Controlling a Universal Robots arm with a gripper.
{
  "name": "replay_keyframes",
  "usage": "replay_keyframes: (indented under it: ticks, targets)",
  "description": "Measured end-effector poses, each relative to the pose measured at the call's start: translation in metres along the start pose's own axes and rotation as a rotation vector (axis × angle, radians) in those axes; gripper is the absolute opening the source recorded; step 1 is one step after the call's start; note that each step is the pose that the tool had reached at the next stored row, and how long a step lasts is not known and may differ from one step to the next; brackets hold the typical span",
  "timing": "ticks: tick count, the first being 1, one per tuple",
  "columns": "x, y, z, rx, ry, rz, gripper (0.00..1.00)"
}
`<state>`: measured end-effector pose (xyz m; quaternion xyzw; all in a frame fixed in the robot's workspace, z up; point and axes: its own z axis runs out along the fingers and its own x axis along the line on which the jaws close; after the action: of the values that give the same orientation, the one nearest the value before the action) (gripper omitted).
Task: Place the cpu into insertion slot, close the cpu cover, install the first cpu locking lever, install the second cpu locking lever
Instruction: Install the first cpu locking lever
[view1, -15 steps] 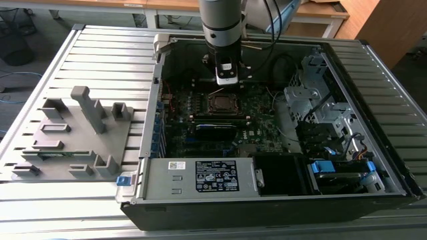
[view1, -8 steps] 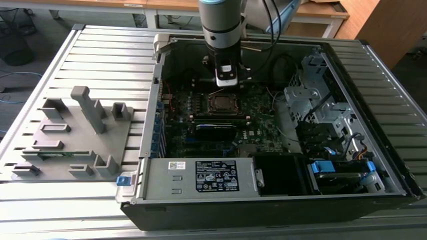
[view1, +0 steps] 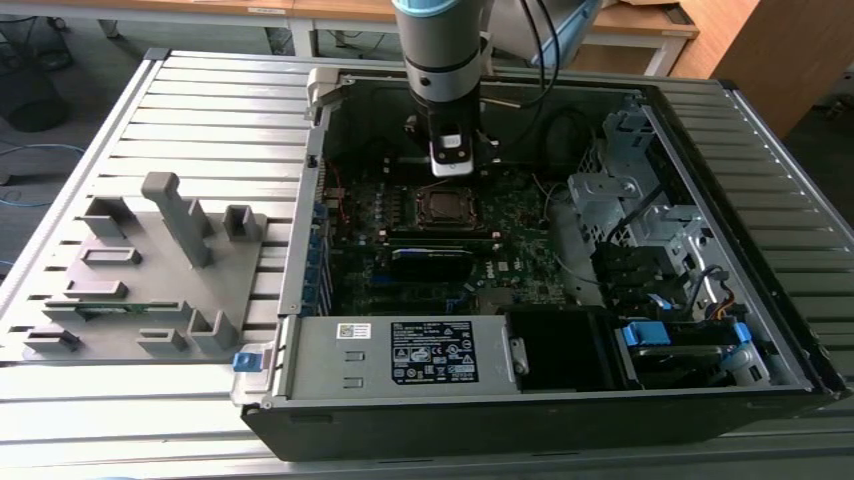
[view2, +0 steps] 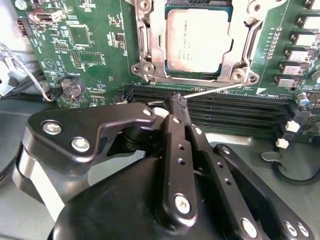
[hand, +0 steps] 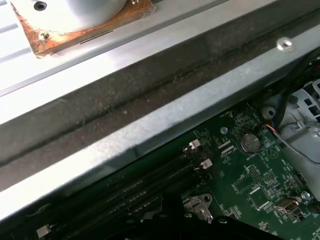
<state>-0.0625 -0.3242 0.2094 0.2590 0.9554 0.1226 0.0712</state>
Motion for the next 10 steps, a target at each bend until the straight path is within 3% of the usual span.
replay_keyframes:
  ticks: [10]
  targets:
    - [0.0017, 0.0006, 0.0063, 0.0001, -0.0017, 0.006, 0.10]
